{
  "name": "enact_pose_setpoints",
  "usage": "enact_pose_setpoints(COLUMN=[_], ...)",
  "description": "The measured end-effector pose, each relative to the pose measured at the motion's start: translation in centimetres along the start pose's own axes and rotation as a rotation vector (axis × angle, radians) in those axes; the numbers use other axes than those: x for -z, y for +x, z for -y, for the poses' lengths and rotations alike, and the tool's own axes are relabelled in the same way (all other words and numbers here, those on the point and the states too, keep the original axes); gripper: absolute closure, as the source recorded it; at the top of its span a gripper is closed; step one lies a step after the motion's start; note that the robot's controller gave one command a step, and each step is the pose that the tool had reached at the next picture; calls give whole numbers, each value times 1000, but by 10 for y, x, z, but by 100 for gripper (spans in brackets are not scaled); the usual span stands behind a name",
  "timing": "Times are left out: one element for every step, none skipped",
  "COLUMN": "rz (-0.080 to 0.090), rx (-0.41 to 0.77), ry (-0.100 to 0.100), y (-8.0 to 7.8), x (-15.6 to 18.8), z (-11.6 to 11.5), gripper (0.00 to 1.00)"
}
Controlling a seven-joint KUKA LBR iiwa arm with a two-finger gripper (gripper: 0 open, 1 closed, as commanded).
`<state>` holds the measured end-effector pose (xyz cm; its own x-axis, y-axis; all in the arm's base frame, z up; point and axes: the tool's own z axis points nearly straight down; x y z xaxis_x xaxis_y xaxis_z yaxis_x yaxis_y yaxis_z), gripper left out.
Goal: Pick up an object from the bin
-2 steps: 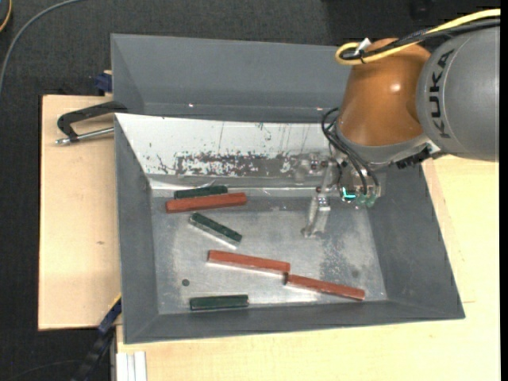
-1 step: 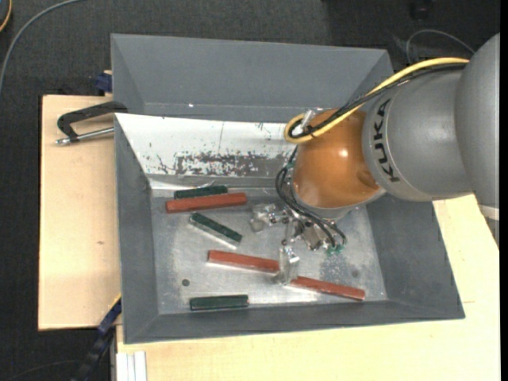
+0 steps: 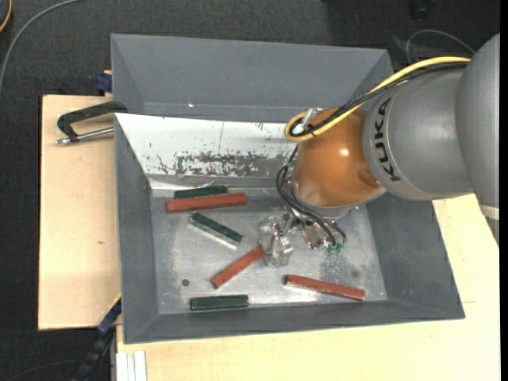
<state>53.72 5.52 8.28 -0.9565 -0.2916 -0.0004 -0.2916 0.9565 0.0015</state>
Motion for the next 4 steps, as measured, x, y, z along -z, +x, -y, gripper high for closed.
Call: enact_pose_setpoints(rz=[0,0,0,0], rx=[0,0,0,-1], ry=[0,0,0,0], y=[0,0,0,0], x=[0,0,0,0], z=[0,0,0,0], gripper=[0,100,0,100])
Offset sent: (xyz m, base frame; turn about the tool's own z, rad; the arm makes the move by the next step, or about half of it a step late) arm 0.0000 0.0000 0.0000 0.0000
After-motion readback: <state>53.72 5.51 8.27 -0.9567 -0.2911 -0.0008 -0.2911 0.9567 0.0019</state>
